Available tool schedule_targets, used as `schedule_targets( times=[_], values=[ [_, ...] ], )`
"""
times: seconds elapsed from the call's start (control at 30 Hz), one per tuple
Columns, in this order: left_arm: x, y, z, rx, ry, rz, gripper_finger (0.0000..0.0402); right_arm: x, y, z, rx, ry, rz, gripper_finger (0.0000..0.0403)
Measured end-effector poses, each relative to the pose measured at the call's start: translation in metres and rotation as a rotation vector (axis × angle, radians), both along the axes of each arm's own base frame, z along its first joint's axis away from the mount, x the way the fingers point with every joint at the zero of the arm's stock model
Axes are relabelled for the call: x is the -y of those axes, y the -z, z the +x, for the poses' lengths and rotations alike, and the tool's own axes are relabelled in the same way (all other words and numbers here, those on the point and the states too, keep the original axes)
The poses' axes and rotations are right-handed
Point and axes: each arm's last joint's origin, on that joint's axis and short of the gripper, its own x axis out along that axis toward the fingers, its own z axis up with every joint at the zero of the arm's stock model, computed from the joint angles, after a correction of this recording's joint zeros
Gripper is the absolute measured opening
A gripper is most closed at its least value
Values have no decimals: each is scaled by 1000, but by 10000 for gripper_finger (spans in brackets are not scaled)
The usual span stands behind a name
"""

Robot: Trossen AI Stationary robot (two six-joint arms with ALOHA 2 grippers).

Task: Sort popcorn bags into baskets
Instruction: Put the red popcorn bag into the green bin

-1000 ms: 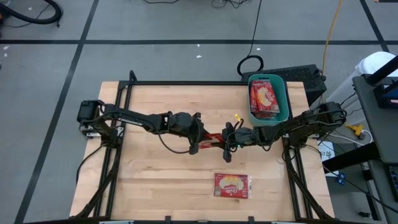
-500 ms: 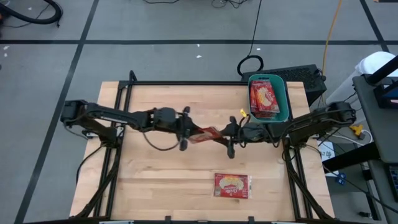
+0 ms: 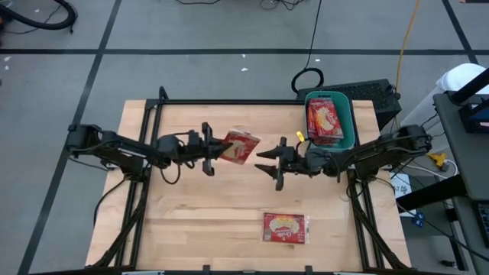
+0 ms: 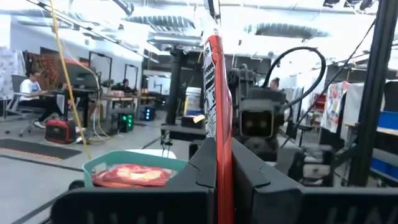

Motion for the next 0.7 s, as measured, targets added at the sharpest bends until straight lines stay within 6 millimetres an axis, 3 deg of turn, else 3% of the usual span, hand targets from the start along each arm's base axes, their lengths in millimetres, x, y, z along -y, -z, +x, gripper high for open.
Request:
schedule_targets(
  times=[0.17,0.53,0.7],
  values=[
    [0,6,9,47,0,-11,18,5,2,6,76,133,-20,181],
    [-3,22,21,145,-5,-19,20,4,6,10,98,130,-30,180],
    [-2,23,40,155,6,-21,15,8,0,9,165,145,-19,171]
  ],
)
